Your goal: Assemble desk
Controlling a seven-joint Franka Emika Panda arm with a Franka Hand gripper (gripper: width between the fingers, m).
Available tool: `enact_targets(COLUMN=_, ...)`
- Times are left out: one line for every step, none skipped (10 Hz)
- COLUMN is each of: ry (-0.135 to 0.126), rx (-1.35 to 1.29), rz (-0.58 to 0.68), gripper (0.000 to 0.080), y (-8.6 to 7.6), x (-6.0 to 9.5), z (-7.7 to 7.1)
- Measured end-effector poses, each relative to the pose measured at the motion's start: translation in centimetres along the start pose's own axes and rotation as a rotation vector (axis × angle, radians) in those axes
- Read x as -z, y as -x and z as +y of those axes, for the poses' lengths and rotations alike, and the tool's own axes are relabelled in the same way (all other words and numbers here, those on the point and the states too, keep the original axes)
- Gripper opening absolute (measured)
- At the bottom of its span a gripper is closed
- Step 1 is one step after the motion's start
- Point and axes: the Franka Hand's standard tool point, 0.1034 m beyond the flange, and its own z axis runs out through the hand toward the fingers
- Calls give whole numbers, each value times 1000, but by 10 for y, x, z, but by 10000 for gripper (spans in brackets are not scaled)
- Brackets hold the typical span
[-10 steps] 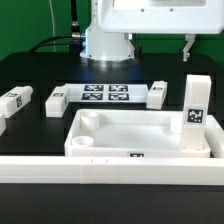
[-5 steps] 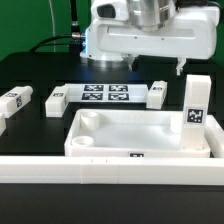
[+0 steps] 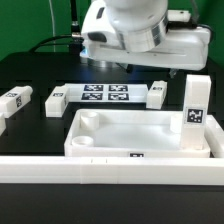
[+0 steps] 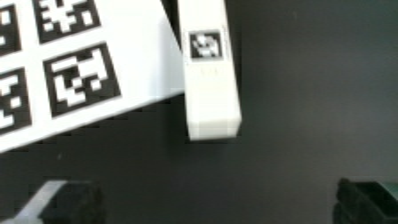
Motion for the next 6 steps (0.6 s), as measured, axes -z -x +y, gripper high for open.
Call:
enact_targets(ry=8, rx=30, rz=-46, gripper=648, y=2, x=-9, z=1)
enact_targets(ry=11, rx=34, rz=-48, gripper=648, y=2, x=-15, z=-2)
enact_targets(ry=11, rx=40, rz=-28, gripper=648, y=1, x=-22, z=-4)
enact_targets(ry=13, rx=42, rz=-20, gripper=648, y=1, x=-27, z=-4)
enact_targets(ry=12, rx=41, rz=-19, gripper=648, y=0, x=-27, z=-4)
enact_targets(ry=12, rx=41, rz=-19, gripper=648, y=0, x=-27, z=-4)
